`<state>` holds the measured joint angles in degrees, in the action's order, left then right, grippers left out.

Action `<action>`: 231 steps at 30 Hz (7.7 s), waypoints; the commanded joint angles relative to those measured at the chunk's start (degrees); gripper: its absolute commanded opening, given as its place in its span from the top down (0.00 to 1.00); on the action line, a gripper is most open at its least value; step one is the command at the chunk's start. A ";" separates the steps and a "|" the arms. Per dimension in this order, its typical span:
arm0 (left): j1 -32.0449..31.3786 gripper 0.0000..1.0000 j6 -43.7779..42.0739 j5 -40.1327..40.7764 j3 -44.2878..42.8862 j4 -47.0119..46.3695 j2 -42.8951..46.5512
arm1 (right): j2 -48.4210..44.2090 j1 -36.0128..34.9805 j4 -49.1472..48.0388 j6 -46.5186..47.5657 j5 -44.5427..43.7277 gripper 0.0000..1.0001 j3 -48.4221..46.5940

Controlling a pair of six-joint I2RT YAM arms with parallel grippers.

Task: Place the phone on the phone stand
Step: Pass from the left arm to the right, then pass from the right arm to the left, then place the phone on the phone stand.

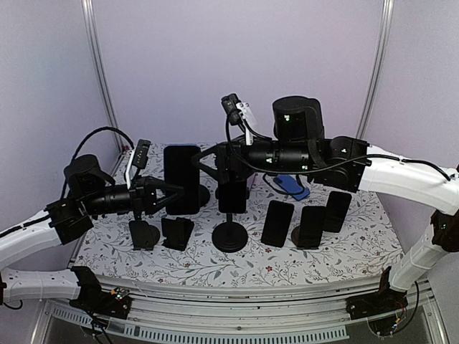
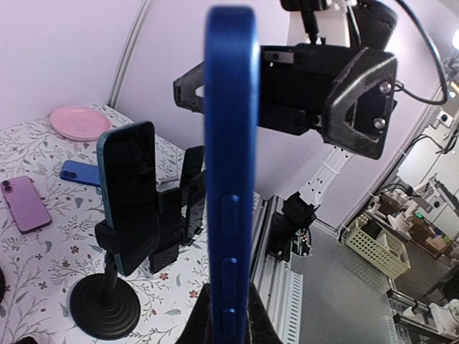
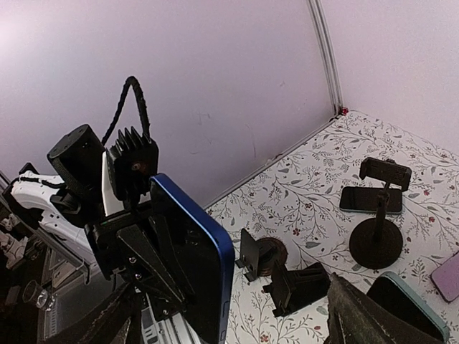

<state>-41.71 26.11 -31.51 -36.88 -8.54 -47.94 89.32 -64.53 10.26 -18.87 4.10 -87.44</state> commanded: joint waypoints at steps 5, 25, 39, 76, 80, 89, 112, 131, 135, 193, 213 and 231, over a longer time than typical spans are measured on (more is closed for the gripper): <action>-0.52 1.00 6.94 -8.01 4.01 -12.67 1.06 | -2.22 -0.26 -8.43 -3.29 8.03 0.25 3.88; -0.96 1.00 8.17 -12.12 4.98 -16.25 -0.78 | 0.21 -0.24 -10.74 -5.84 15.30 0.77 2.90; -1.00 0.88 7.17 -10.84 4.84 -13.91 0.07 | 1.85 -0.24 -10.63 -4.08 15.23 0.98 2.12; 8.24 0.76 -12.55 -19.43 -15.03 19.30 -4.26 | 1.74 -0.23 -14.20 -0.48 16.89 0.98 5.79; 8.23 0.79 -15.51 -20.21 -16.51 23.72 -5.46 | 1.78 -0.20 -13.79 0.16 17.21 0.98 5.72; 8.23 0.97 -19.78 -19.57 -17.84 28.77 -6.16 | 3.19 -0.21 -13.15 1.12 17.32 0.98 4.82; 11.60 1.00 -40.50 -18.41 -14.15 31.58 -9.08 | 2.59 -0.17 -10.83 1.80 8.92 0.18 4.55; 24.19 1.00 -57.77 -20.20 -12.50 31.41 -19.44 | -17.68 -0.20 -9.33 1.23 1.50 0.14 17.40; 25.53 1.00 -57.64 -21.31 -12.50 30.69 -22.35 | -19.33 -0.16 -8.78 1.02 1.21 0.14 18.40; 29.49 0.98 -48.67 -29.12 -5.44 14.11 -33.63 | -19.45 -0.24 -7.15 0.42 2.86 0.14 19.92; 29.40 0.80 -46.65 -28.35 -4.63 12.40 -33.90 | -19.53 -0.19 -6.96 0.22 3.28 0.13 19.84; 28.71 0.03 -44.32 -26.82 -6.15 12.20 -30.26 | -19.46 -0.23 -6.39 -0.35 1.38 0.11 19.25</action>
<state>-12.95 -18.96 -59.05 -42.17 4.58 -80.23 70.13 -64.55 3.22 -18.50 6.72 -67.07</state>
